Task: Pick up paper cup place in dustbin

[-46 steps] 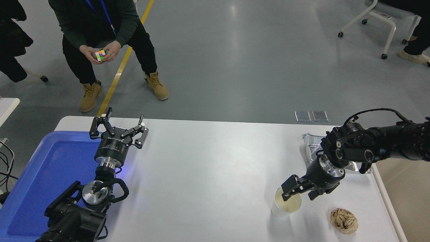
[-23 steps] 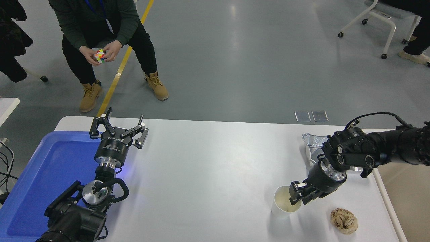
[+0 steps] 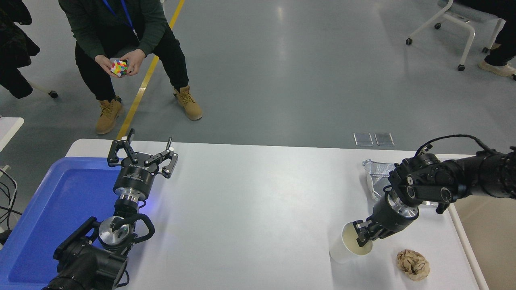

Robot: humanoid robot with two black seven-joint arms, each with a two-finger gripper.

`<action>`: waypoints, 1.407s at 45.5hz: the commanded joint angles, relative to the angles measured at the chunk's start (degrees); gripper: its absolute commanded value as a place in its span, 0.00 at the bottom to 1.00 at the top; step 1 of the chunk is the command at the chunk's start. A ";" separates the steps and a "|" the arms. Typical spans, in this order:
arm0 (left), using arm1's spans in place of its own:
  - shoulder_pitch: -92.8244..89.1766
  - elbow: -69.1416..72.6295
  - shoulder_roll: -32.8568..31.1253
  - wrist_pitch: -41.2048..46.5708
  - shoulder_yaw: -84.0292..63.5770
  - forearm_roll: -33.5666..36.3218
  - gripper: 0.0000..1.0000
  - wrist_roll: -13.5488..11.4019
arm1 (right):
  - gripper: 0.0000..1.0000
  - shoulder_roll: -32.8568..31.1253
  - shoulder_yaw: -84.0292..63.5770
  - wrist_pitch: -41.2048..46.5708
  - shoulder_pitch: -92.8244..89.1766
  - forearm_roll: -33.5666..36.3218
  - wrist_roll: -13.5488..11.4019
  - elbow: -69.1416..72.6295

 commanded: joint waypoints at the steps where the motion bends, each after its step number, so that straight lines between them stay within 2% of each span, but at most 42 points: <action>1: -0.01 0.00 0.03 0.00 -0.02 0.00 0.99 0.00 | 0.00 -4.46 -0.56 2.99 6.17 0.57 0.11 4.51; 14: -0.01 0.00 -0.06 0.00 0.07 0.09 0.99 0.00 | 0.00 -12.29 -10.04 9.14 31.47 0.66 0.02 21.03; 28: 0.08 0.00 -0.06 0.00 0.07 0.09 0.99 0.00 | 0.00 -13.17 -24.64 10.20 57.24 1.45 0.46 35.02; 44: 0.08 0.00 -0.06 -0.09 0.07 0.00 0.99 0.00 | 0.00 -13.35 -29.21 10.20 66.47 1.45 0.46 35.02; 54: 0.08 0.00 -0.06 0.00 0.07 0.00 0.99 0.00 | 0.00 -17.04 -31.41 10.20 66.74 1.54 -0.07 30.02; 60: -0.01 0.00 -0.06 0.00 0.07 0.00 0.99 0.00 | 0.00 -21.25 -31.41 3.71 62.45 1.98 -0.25 20.97; 64: 0.08 0.00 -0.06 0.00 0.07 0.00 0.99 0.00 | 0.00 -24.33 -30.18 -0.77 55.95 5.22 -0.25 13.07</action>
